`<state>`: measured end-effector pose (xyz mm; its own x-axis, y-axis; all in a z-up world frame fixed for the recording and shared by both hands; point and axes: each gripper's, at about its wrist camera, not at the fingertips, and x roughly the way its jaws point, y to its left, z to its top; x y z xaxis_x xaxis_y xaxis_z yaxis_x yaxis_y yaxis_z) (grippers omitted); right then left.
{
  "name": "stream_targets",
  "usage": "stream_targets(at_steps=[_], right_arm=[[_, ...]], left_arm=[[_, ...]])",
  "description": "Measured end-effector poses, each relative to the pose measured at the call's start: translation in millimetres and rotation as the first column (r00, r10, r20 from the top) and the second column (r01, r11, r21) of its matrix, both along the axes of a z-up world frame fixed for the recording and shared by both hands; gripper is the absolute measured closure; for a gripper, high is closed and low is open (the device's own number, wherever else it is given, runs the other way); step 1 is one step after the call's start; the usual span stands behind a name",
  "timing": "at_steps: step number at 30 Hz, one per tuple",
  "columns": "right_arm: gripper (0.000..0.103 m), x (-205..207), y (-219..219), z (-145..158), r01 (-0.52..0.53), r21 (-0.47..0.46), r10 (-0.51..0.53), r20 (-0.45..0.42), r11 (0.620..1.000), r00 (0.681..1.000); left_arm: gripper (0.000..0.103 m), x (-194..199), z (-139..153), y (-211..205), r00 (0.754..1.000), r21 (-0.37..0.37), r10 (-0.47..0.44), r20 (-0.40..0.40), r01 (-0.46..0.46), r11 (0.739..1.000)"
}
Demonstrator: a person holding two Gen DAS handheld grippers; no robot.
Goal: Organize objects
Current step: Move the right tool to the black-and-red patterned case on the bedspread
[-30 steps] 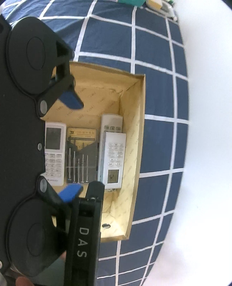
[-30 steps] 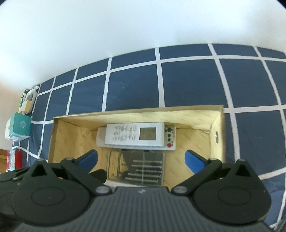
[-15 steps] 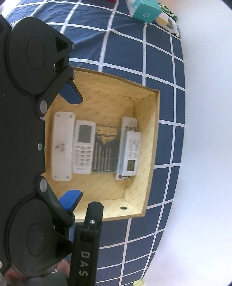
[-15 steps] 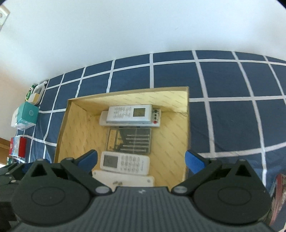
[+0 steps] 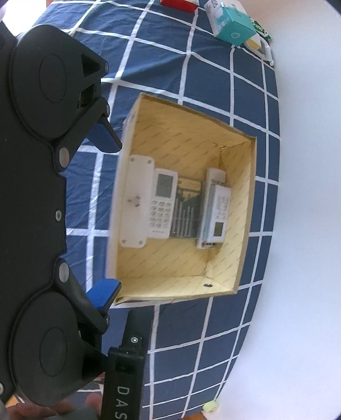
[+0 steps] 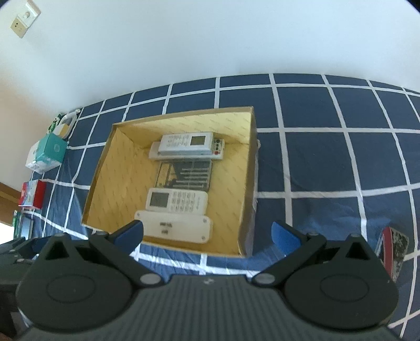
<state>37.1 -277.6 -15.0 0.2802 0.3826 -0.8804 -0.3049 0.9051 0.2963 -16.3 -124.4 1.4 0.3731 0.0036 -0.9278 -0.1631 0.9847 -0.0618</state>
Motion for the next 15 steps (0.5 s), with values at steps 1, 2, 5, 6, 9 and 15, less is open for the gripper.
stream_targets(at_steps=[1, 2, 5, 6, 9, 15], right_arm=[[0.000, -3.3, -4.1, 0.3, 0.001, 0.000, -0.001, 0.000, 1.000, 1.000], [0.000, -5.5, -7.8, 0.3, 0.000, -0.001, 0.000, 0.000, 1.000, 1.000], [0.000, -13.2, -20.6, 1.0, -0.002, -0.001, 0.002, 0.001, 1.000, 1.000], [0.000, -16.0, -25.6, 1.4, -0.006, 0.001, 0.006, 0.003, 1.000, 1.000], [0.000, -20.4, -39.1, 1.7, -0.011, -0.001, 0.011, 0.006, 1.000, 1.000], [0.000, -19.7, -76.4, -0.9, -0.033, -0.002, 0.033, 0.003, 0.999, 0.999]], left_arm=[[0.000, -2.6, -0.6, -4.4, 1.000, 0.004, -0.003, -0.003, 0.003, 1.000], [0.000, -4.2, -1.2, -7.8, 1.000, 0.008, -0.005, -0.005, 0.005, 1.000], [0.000, -10.0, -2.4, -19.5, 1.000, 0.010, -0.001, -0.009, 0.001, 1.000], [0.000, -11.7, -2.1, -23.4, 1.000, 0.012, 0.000, -0.010, 0.000, 1.000], [0.000, -16.5, -1.9, -37.0, 1.000, 0.017, 0.007, -0.008, -0.007, 1.000], [0.000, -23.2, -6.0, -75.3, 1.000, 0.020, 0.025, -0.016, -0.025, 0.999]])
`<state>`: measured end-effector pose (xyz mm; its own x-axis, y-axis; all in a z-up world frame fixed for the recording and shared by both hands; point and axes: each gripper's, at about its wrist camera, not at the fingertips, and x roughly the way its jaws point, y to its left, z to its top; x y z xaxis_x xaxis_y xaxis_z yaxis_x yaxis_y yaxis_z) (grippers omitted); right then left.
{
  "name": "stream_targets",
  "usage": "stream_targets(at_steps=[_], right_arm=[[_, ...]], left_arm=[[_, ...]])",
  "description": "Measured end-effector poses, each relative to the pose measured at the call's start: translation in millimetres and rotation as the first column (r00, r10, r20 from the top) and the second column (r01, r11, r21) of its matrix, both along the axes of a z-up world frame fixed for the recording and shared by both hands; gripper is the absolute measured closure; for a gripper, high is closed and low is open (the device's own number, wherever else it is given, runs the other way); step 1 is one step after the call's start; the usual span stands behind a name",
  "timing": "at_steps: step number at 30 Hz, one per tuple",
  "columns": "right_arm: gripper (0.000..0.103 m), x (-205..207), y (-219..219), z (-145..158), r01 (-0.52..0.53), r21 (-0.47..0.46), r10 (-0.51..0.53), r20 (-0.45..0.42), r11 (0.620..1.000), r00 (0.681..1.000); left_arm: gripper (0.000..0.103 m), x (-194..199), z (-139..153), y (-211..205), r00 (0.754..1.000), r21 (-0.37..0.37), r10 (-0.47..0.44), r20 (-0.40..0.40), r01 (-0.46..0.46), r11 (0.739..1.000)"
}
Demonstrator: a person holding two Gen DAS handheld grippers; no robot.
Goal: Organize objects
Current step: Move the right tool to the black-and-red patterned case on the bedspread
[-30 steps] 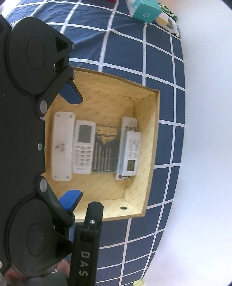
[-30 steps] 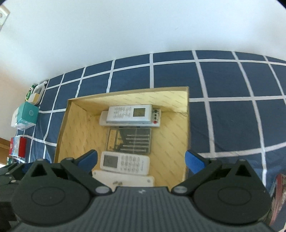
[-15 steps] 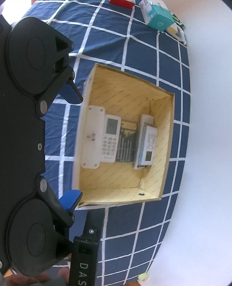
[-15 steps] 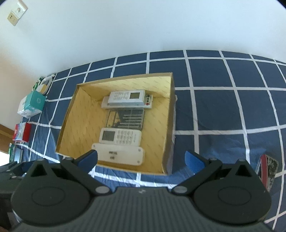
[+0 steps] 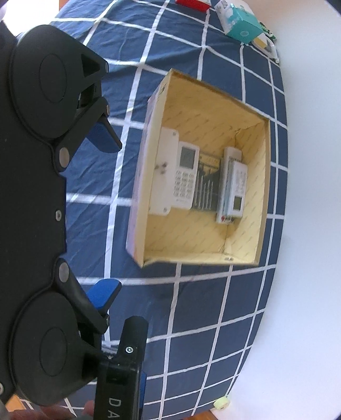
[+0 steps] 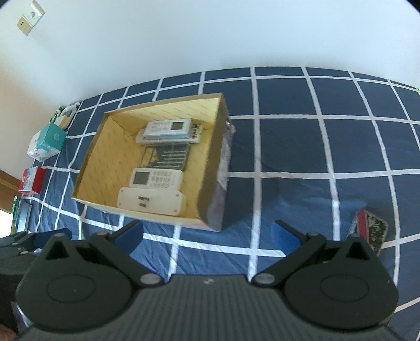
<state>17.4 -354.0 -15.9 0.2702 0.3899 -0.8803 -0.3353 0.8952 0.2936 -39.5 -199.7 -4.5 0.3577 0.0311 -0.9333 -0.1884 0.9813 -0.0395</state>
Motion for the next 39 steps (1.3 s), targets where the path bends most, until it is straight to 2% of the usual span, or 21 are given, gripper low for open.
stream_targets(at_steps=[10, 23, 29, 34, 39], right_arm=[[0.000, 22.4, -84.1, -10.4, -0.077, -0.014, 0.076, -0.019, 0.997, 0.997], [0.000, 58.5, -174.7, -42.7, -0.258, -0.070, 0.255, -0.046, 0.964, 0.966], [0.000, 70.2, -185.6, -58.5, -0.387, -0.107, 0.381, -0.074, 0.916, 0.922], [0.000, 78.8, -181.5, -76.7, -0.525, -0.169, 0.516, -0.098, 0.834, 0.851], [0.000, 93.8, -172.8, -101.3, -0.614, -0.204, 0.598, -0.142, 0.762, 0.789]], left_arm=[[0.000, -3.5, -16.3, -86.0, 0.996, -0.007, 0.087, -0.028, -0.087, 0.996], [0.000, -13.5, -64.9, -176.7, 0.968, -0.012, 0.232, -0.093, -0.234, 0.972], [0.000, -17.9, -83.3, -195.7, 0.950, -0.018, 0.287, -0.121, -0.291, 0.956], [0.000, -16.3, -102.5, -206.4, 0.944, -0.010, 0.300, -0.141, -0.304, 0.953], [0.000, -10.3, -115.9, -206.5, 0.929, 0.015, 0.339, -0.149, -0.340, 0.940]])
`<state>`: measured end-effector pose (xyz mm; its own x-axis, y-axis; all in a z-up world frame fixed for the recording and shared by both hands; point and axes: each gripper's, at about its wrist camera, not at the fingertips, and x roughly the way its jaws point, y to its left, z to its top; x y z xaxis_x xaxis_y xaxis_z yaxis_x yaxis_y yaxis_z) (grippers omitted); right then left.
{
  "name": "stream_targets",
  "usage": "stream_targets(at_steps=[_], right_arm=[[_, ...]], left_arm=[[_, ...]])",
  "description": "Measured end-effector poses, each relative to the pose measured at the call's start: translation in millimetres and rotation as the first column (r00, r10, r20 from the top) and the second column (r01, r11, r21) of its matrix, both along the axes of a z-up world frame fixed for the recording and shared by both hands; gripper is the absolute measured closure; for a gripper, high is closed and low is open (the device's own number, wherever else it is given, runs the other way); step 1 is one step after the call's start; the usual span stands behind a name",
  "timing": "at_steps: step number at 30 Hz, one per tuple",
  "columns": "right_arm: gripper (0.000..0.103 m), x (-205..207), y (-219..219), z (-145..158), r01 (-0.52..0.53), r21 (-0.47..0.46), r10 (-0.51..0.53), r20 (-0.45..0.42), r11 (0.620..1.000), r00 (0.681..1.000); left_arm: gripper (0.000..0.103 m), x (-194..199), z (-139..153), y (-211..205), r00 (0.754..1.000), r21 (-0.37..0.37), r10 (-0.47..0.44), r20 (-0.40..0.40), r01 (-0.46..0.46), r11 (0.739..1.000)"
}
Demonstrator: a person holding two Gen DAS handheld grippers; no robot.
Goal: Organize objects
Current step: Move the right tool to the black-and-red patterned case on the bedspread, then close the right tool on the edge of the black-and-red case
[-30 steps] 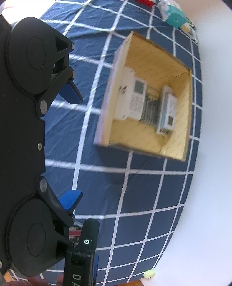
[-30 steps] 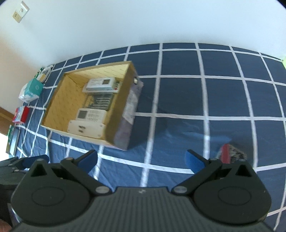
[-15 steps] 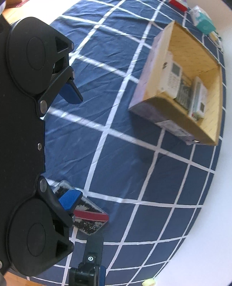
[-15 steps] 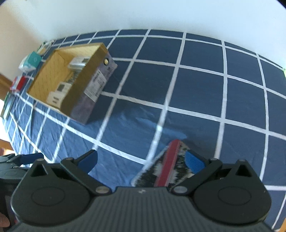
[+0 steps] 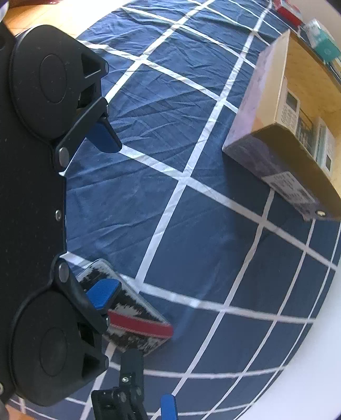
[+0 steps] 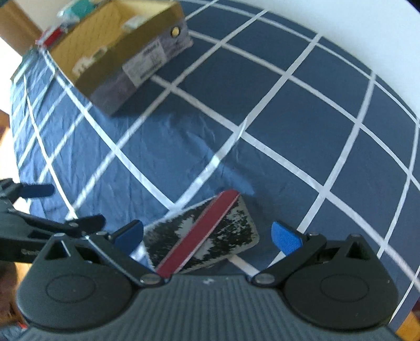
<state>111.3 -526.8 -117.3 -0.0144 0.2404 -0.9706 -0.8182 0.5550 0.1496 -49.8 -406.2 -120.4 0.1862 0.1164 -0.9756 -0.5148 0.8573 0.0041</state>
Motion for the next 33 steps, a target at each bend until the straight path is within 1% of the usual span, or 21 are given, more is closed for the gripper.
stream_targets(at_steps=[2, 6, 10, 13, 18, 23, 26, 29, 33], right_arm=[[0.000, 5.8, 3.9, -8.9, -0.035, -0.012, 0.034, -0.013, 0.999, 0.999], [0.000, 15.4, 13.0, -30.8, -0.102, -0.028, 0.100, -0.071, 0.994, 0.992], [0.000, 16.1, 19.4, -52.0, -0.165, -0.053, 0.160, -0.094, 0.985, 0.983], [0.000, 16.2, 21.7, -64.7, -0.187, -0.065, 0.179, -0.116, 0.980, 0.977], [0.001, 15.7, 22.6, -79.4, -0.211, -0.077, 0.198, -0.146, 0.974, 0.969], [0.003, 10.5, 25.4, -85.5, -0.243, -0.083, 0.228, -0.160, 0.966, 0.960], [0.005, 3.5, 28.0, -86.3, -0.279, -0.107, 0.265, -0.134, 0.954, 0.955], [0.005, 1.8, 27.7, -86.1, -0.275, -0.116, 0.262, -0.122, 0.954, 0.957], [0.005, 4.6, 27.8, -88.0, -0.258, -0.123, 0.242, -0.130, 0.958, 0.962]], left_arm=[[0.000, 2.2, -5.8, 0.8, 1.000, 0.004, 0.023, -0.009, -0.023, 1.000], [0.000, 4.7, -20.1, -0.5, 0.998, -0.002, 0.041, -0.041, -0.041, 0.999], [0.000, 3.4, -33.3, -2.0, 0.995, -0.005, 0.062, -0.072, -0.063, 0.998], [0.000, 0.6, -40.2, -4.8, 0.993, -0.004, 0.067, -0.095, -0.068, 0.998], [0.000, -5.0, -47.0, -4.6, 0.990, -0.018, 0.088, -0.109, -0.090, 0.996], [0.000, -8.5, -50.6, -4.3, 0.989, -0.031, 0.097, -0.112, -0.101, 0.994], [0.000, -9.5, -52.0, -6.1, 0.990, -0.036, 0.091, -0.111, -0.095, 0.995], [0.000, -11.1, -53.6, -5.8, 0.991, -0.054, 0.088, -0.104, -0.094, 0.994], [0.000, -14.1, -53.8, -4.6, 0.992, -0.064, 0.083, -0.100, -0.090, 0.994]])
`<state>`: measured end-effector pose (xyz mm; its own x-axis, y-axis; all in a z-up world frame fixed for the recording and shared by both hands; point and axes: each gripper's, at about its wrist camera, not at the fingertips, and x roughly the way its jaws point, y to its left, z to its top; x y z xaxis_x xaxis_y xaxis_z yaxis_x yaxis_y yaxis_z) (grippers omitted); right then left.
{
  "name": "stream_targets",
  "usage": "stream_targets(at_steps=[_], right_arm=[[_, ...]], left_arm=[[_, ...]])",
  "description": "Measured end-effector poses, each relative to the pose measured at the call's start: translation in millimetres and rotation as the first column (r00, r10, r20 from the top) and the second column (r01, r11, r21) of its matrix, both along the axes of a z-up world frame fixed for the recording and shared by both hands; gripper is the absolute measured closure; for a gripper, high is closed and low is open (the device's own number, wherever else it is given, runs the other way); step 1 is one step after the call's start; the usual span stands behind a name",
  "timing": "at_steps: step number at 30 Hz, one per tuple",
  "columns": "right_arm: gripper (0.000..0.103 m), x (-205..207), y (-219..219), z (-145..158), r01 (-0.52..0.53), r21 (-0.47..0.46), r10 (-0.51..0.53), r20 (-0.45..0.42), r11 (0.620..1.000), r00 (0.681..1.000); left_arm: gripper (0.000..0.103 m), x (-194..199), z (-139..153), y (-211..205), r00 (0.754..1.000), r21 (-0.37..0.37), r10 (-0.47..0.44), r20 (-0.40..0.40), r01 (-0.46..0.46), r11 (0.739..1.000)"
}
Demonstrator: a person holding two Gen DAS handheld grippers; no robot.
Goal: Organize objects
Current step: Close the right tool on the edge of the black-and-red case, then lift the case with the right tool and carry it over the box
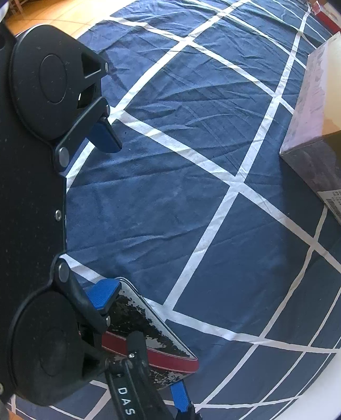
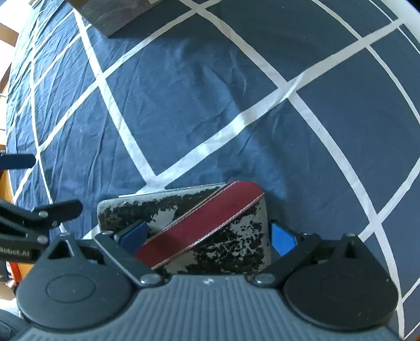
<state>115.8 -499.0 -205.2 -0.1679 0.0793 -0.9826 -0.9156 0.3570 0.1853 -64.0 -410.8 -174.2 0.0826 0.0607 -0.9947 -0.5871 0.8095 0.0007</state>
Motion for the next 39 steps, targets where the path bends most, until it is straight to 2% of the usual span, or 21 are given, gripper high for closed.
stream_targets(at_steps=[7, 14, 19, 26, 36, 39], right_arm=[[0.005, 1.5, -2.0, 1.3, 0.014, -0.002, -0.014, 0.003, 1.000, 1.000], [0.005, -2.3, -13.5, 4.7, 0.130, -0.003, -0.130, 0.023, 0.992, 0.991], [0.005, -4.4, -28.5, 7.0, 0.258, -0.002, -0.258, 0.029, 0.966, 0.966], [0.005, -16.9, -48.2, 8.7, 0.427, 0.006, -0.427, 0.012, 0.904, 0.904], [0.008, -48.4, -39.0, 12.9, 0.518, -0.005, -0.518, -0.054, 0.855, 0.854], [0.011, -48.2, -38.2, 15.4, 0.510, 0.007, -0.510, -0.024, 0.860, 0.860]], left_arm=[[0.000, -4.9, -3.5, 3.9, 1.000, -0.029, 0.002, 0.004, -0.002, 1.000], [0.000, -5.2, -7.2, -1.0, 1.000, -0.047, -0.030, 0.001, 0.030, 0.998], [0.000, -10.8, -9.3, -9.7, 0.999, -0.065, -0.052, 0.002, 0.052, 0.997], [0.000, -25.4, -10.8, -17.6, 0.998, -0.083, -0.055, 0.006, 0.056, 0.995], [0.000, -41.1, -12.5, -12.6, 1.000, -0.117, 0.007, 0.012, -0.005, 0.993], [0.001, -39.4, -13.6, -10.2, 1.000, -0.138, 0.021, 0.020, -0.018, 0.990]])
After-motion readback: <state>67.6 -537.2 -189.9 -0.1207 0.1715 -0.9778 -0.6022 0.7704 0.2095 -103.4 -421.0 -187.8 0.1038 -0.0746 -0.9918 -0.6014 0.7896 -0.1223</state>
